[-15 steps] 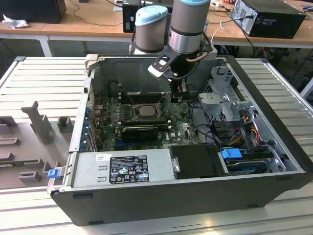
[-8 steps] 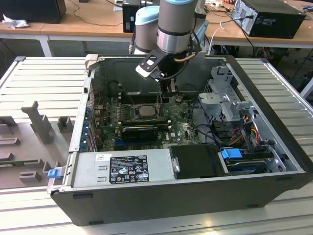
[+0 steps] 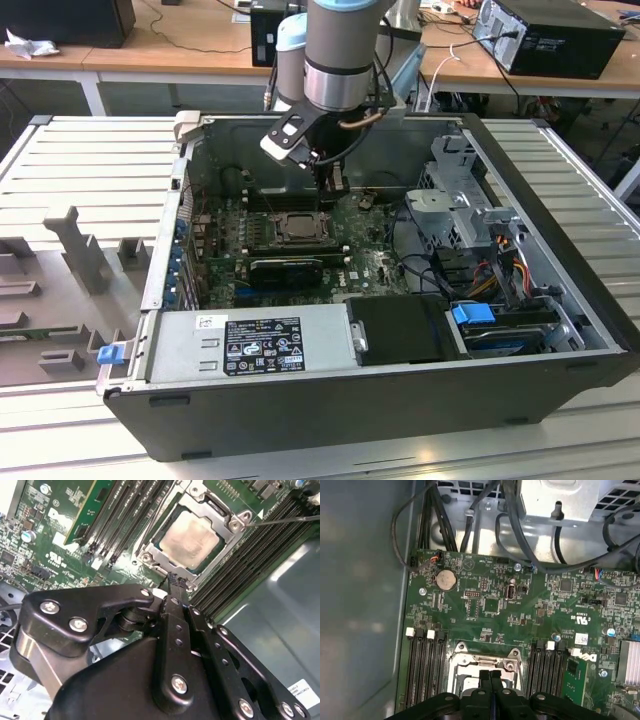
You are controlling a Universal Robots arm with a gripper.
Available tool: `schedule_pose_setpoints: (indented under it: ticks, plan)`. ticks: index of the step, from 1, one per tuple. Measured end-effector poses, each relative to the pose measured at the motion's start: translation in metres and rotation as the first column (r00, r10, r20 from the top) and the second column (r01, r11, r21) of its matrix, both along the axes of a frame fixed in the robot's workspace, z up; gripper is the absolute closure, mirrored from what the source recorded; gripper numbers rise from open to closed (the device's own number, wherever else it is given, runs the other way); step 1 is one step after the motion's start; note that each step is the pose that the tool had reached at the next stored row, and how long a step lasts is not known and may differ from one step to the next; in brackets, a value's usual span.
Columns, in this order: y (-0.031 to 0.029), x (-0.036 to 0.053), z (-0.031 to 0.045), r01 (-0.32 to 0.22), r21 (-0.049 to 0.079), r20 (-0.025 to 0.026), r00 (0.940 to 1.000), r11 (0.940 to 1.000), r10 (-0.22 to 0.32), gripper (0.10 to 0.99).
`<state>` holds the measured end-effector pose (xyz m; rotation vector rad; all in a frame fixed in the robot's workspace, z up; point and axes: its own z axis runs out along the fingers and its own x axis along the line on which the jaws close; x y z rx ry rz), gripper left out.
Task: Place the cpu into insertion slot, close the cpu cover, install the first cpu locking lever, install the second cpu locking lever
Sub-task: 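Close the cpu cover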
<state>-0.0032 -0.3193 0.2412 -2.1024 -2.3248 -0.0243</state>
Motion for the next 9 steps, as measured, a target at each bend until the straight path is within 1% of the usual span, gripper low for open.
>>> schedule_pose_setpoints:
  ticks: [2, 3, 4, 6, 7, 9]
  plan:
    - [0.0, 0.0, -0.0045, -0.004, 0.0, 0.0002, 1.0, 1.0, 0.004, 0.98]
    - [0.0, -0.0006, -0.0087, -0.012, 0.001, 0.0, 0.9999, 0.9999, 0.012, 0.98]
    - [0.0, -0.0039, -0.011, -0.02, 0.004, 0.0001, 0.9998, 0.9998, 0.02, 0.98]
    - [0.0, -0.0146, -0.0126, -0.026, 0.005, 0.0002, 0.9997, 0.9997, 0.026, 0.98]
    - [0.0, -0.0186, -0.0131, -0.027, 0.005, 0.0002, 0.9996, 0.9996, 0.027, 0.98]
    - [0.0, -0.0229, -0.0132, -0.027, 0.005, 0.0002, 0.9996, 0.9996, 0.027, 0.98]
